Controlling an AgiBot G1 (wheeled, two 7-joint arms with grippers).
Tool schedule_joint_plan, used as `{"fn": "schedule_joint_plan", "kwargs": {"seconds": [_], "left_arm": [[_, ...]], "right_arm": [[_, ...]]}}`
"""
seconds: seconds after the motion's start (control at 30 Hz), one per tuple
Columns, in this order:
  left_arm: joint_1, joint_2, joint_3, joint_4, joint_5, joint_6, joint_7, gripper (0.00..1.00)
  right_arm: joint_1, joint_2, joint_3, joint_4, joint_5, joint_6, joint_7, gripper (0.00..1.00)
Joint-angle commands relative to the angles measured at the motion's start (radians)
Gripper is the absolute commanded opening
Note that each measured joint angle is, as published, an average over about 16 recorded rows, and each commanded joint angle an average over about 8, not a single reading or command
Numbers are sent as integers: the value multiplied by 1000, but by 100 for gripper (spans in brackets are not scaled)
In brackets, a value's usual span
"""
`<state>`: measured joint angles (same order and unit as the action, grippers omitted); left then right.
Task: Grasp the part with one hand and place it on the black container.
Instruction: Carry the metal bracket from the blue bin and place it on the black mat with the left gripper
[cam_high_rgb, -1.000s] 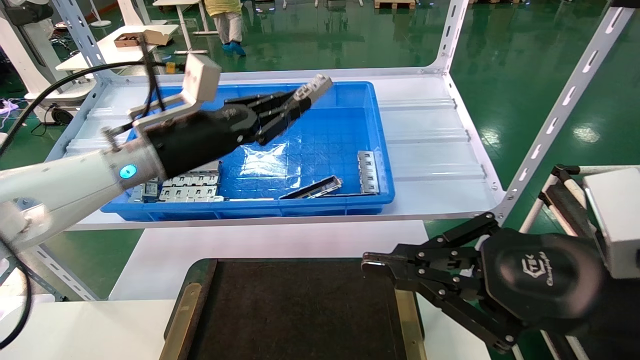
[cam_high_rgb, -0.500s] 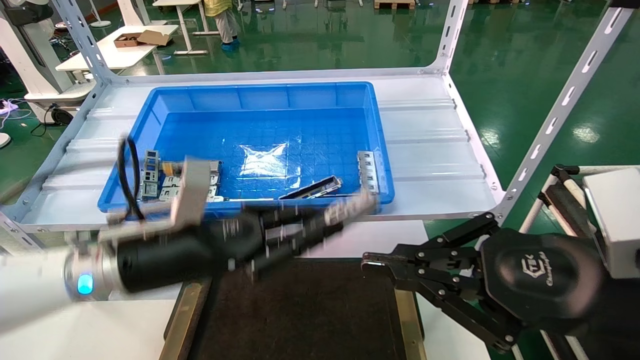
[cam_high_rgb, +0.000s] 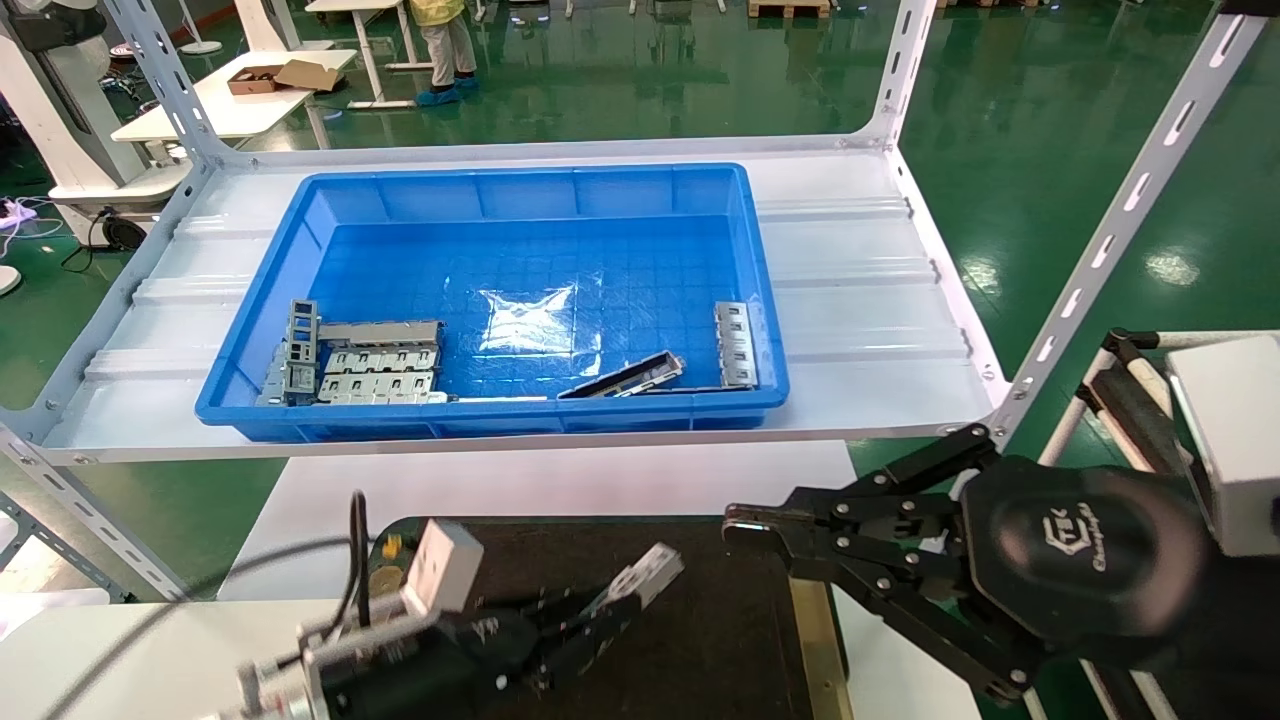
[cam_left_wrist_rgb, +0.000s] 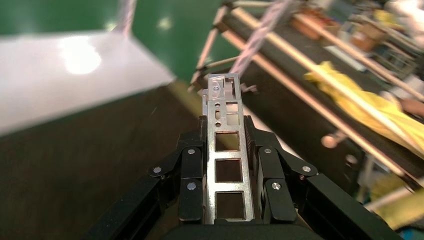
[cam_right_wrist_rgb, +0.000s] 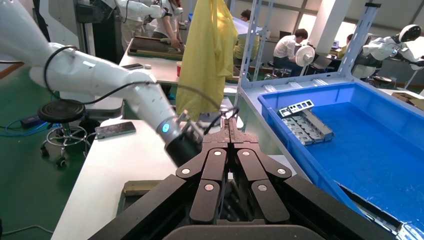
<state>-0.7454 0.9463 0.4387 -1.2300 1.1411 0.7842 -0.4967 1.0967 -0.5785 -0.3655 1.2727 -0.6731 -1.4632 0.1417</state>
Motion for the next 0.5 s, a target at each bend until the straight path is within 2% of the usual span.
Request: {"fn": "schedule_joint_plan", "kwargs": {"seconds": [0.03,0.23,0.5], "left_arm": [[51,0,16,-41,35,-81,-55,0],[108,76,64,-38,136,-308,-173,0],[108,225,113,67,234,-566,-262,0]], "right_arm": [[0,0,0,0,0,0,0,0],[0,0,0,0,0,0,0,0],[0,0,0,0,0,0,0,0]]}}
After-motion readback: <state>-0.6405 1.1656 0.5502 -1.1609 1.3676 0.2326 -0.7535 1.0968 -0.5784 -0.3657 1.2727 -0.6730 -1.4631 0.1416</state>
